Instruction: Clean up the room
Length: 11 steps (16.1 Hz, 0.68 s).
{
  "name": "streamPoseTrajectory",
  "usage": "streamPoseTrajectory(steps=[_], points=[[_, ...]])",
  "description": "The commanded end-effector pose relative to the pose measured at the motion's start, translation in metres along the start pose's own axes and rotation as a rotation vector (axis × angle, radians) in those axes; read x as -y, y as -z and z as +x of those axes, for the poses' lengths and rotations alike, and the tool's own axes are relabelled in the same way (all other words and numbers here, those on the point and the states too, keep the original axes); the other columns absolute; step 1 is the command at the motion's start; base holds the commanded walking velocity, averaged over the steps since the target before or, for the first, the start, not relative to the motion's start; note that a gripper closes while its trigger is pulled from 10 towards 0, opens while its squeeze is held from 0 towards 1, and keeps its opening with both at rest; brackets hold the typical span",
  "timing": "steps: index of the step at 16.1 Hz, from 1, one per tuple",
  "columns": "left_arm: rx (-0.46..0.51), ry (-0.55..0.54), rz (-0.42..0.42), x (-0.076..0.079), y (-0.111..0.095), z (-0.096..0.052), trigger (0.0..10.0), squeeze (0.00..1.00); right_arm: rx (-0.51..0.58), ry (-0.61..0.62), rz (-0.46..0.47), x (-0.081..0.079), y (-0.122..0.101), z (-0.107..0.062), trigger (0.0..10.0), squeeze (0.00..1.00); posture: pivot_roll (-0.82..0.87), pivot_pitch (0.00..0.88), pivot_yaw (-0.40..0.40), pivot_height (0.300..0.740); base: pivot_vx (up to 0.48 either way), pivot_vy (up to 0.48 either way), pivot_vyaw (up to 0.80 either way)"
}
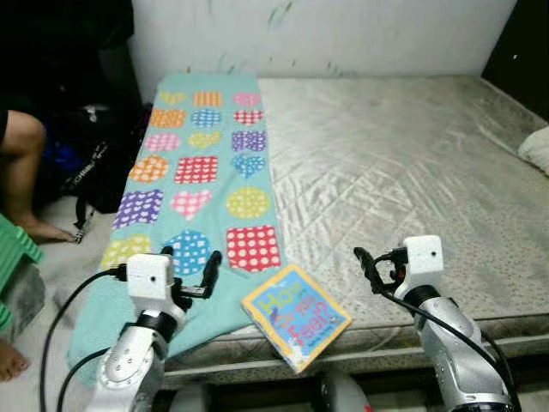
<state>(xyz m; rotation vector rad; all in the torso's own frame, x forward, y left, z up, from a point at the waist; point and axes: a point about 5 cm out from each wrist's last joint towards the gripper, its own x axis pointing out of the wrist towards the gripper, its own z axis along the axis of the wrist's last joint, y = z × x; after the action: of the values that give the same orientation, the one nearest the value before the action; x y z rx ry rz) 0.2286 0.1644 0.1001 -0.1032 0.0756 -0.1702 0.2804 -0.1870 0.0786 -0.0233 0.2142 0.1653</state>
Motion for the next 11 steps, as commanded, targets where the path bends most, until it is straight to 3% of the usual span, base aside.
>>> streamPoseTrajectory(steps=[1, 3, 11], points=[[-0.007, -0.019, 0.014, -0.004, -0.0004, -0.0011, 10.0, 0.0, -0.002, 0.0, 0.005, -0.0018, -0.0005, 0.0012, 10.0, 0.0, -0.08, 0.0, -0.04, 0.625, 0.0, 0.0, -0.44], [-0.01, -0.016, 0.01, -0.0025, 0.0, 0.0002, 10.0, 0.0, -0.002, 0.001, 0.006, -0.0019, -0.0001, 0.0007, 10.0, 0.0, -0.08, 0.002, -0.038, 0.625, 0.0, 0.0, -0.53], [-0.016, -0.015, 0.006, -0.0015, 0.0002, 0.0001, 10.0, 0.0, -0.001, -0.009, -0.014, -0.0029, -0.0006, 0.0004, 10.0, 0.0, -0.08, 0.011, -0.036, 0.625, 0.0, 0.0, 0.0]])
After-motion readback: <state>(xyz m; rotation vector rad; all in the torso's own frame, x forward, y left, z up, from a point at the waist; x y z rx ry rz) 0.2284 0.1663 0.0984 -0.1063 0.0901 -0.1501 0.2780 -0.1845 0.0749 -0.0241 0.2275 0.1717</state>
